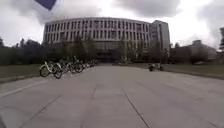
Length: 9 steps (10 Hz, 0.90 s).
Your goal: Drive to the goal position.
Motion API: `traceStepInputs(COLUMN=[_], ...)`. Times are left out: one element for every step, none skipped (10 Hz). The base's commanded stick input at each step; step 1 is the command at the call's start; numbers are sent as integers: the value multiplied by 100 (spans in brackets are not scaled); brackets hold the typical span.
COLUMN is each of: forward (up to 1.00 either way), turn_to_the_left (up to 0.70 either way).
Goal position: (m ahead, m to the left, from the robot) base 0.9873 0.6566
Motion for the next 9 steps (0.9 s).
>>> traceStepInputs(forward=[100, 100, 100, 100, 100, 100, 100, 100, 100], turn_to_the_left=[0, 0, 0, 0, 0, 0, 0, 0, 0])
